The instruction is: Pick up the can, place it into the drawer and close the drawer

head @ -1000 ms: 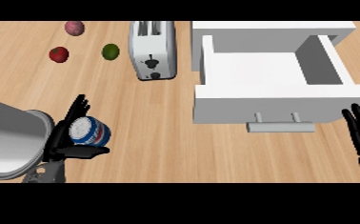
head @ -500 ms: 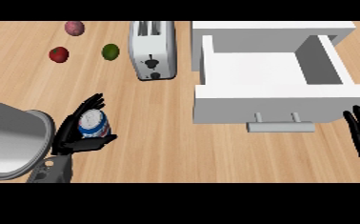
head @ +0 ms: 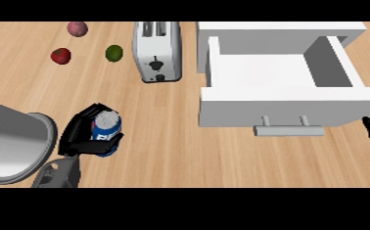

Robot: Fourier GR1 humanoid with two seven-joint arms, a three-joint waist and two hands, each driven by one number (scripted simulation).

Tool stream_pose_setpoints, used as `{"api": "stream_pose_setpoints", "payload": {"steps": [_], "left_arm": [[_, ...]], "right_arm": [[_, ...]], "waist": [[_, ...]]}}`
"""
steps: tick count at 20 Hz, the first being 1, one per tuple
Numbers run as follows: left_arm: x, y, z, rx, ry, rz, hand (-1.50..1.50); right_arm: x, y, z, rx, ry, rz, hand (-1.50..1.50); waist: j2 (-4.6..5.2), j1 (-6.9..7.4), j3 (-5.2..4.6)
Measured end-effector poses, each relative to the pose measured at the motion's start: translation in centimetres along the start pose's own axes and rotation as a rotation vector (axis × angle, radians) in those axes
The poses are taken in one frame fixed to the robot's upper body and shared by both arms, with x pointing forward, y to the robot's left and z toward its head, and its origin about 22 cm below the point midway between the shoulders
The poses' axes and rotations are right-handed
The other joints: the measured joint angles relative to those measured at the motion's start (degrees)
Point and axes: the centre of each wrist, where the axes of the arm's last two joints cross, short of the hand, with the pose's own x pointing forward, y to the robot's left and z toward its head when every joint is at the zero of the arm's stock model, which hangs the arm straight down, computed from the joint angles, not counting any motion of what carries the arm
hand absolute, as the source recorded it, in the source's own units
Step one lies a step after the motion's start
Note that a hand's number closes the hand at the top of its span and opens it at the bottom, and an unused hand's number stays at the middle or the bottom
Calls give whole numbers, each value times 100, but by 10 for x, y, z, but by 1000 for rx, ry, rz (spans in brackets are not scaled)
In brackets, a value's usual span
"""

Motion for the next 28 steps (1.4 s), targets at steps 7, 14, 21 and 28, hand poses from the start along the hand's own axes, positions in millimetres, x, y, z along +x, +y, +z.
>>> {"api": "stream_pose_setpoints", "payload": {"steps": [7, 14, 21, 28], "left_arm": [[10, -11, -16, 191, -28, 23, 150], [37, -26, -32, 229, -90, 28, 150], [86, -55, -56, 162, -133, -2, 150], [146, -108, -80, 97, -182, -26, 150]], "right_arm": [[-5, 1, 4, 7, -3, -7, -150], [-5, 1, 9, -7, -5, -14, -150], [0, -1, 8, -10, -14, -14, -150], [-2, -8, 6, -25, -23, -7, -150]], "waist": [[3, -12, -2], [0, -7, -1], [-1, -7, -1], [-6, -11, 0]]}}
